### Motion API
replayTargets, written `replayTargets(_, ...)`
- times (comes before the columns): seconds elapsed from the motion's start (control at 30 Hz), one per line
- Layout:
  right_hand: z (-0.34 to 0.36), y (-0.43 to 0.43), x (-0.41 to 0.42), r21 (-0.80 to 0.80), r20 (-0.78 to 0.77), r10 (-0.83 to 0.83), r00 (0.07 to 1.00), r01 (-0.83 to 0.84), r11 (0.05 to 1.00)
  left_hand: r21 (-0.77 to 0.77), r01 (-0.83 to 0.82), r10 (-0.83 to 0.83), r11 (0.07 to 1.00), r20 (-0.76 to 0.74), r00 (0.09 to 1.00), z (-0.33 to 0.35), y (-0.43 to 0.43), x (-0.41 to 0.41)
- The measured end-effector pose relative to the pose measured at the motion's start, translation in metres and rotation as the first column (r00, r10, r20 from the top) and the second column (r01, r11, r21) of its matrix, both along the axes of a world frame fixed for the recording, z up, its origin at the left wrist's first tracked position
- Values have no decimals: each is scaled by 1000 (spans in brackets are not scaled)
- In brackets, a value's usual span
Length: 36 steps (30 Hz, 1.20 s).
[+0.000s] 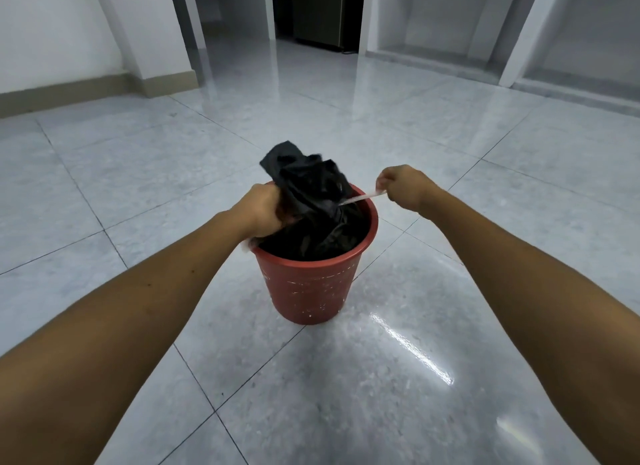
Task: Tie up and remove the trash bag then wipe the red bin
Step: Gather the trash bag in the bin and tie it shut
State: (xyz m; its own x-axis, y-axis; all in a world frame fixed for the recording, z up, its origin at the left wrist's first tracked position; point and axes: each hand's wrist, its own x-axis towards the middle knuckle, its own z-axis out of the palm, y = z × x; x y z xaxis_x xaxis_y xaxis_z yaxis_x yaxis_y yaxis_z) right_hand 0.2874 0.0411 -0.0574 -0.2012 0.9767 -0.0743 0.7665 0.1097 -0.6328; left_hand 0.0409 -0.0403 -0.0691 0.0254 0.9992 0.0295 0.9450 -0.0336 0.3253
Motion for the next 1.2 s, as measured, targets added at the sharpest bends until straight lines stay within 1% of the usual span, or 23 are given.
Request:
replayTargets(0.1, 0, 5, 15, -37, -62, -24, 998, 21, 999, 6, -23, 23, 1000, -100, 995, -1, 0, -2)
replayTargets(0.17, -4, 5, 22, -82, -109, -54, 993, 45, 996, -7, -45, 44, 999, -92, 995, 0, 0, -2)
replayTargets(0.2, -6, 4, 22, -113, -133, -79, 988, 64, 992, -49, -59, 58, 997, -23, 998, -1, 0, -3)
replayTargets(0.23, -7, 3, 20, -162, -183, -115, 976, 85, 983, -108, -70, 81, 992, 95, 992, -1, -2, -2)
replayTargets(0.27, -7, 3, 17, -226, -260, -164, 952, 106, 968, -178, -78, 124, 981, 265, 956, 0, -2, 0)
replayTargets(0.3, -4, 3, 12, -282, -348, -220, 911, 122, 952, -241, -84, 190, 967, 459, 868, 0, -2, 3)
replayTargets(0.33, 1, 4, 6, -319, -433, -266, 862, 129, 939, -300, -104, 278, 948, 625, 730, 3, -1, 7)
replayTargets(0.37, 7, 4, -2, -336, -499, -292, 816, 128, 933, -347, -130, 356, 929, 736, 576, 6, 1, 11)
replayTargets(0.4, 14, 3, -11, -332, -547, -297, 783, 123, 935, -385, -160, 415, 909, 797, 438, 10, 2, 14)
replayTargets(0.43, 22, 3, -21, -311, -576, -290, 765, 123, 942, -426, -183, 463, 886, 822, 331, 14, 3, 16)
replayTargets(0.47, 29, 1, -30, -282, -584, -277, 763, 129, 951, -472, -192, 509, 860, 821, 259, 19, 2, 18)
replayTargets(0.5, 35, -1, -39, -251, -574, -261, 776, 137, 958, -513, -189, 546, 837, 804, 235, 24, 0, 20)
replayTargets(0.53, 39, -4, -47, -218, -546, -243, 802, 144, 965, -527, -188, 559, 829, 787, 261, 28, 0, 21)
replayTargets(0.6, 45, -8, -58, -143, -473, -190, 860, 138, 980, -473, -203, 514, 858, 773, 371, 33, 2, 23)
replayTargets(0.67, 45, -10, -65, -118, -429, -137, 893, 95, 989, -411, -223, 467, 884, 782, 413, 36, 6, 26)
replayTargets(0.7, 44, -11, -67, -130, -409, -116, 905, 68, 989, -400, -247, 469, 883, 783, 408, 39, 5, 29)
replayTargets(0.8, 41, -16, -74, -186, -399, -68, 914, -7, 983, -345, -344, 458, 873, 822, 339, 40, 8, 28)
replayTargets(0.87, 37, -15, -77, -209, -463, -103, 881, 5, 978, -263, -332, 376, 906, 861, 343, 36, 8, 26)
replayTargets(0.9, 35, -14, -78, -215, -500, -142, 854, 36, 976, -228, -301, 333, 926, 869, 365, 33, 8, 26)
replayTargets(1.0, 31, -11, -77, -228, -538, -204, 818, 91, 969, -178, -248, 280, 952, 835, 474, 28, 5, 24)
replayTargets(1.1, 24, -5, -69, -227, -558, -228, 798, 118, 967, -203, -370, 393, 906, 729, 561, 23, 10, 15)
replayTargets(1.13, 21, -2, -63, -218, -543, -239, 805, 140, 966, -182, -408, 420, 895, 656, 628, 20, 12, 12)
replayTargets(1.2, 10, 0, -52, -196, -453, -220, 864, 144, 970, -93, -419, 413, 903, 452, 791, 12, 11, 5)
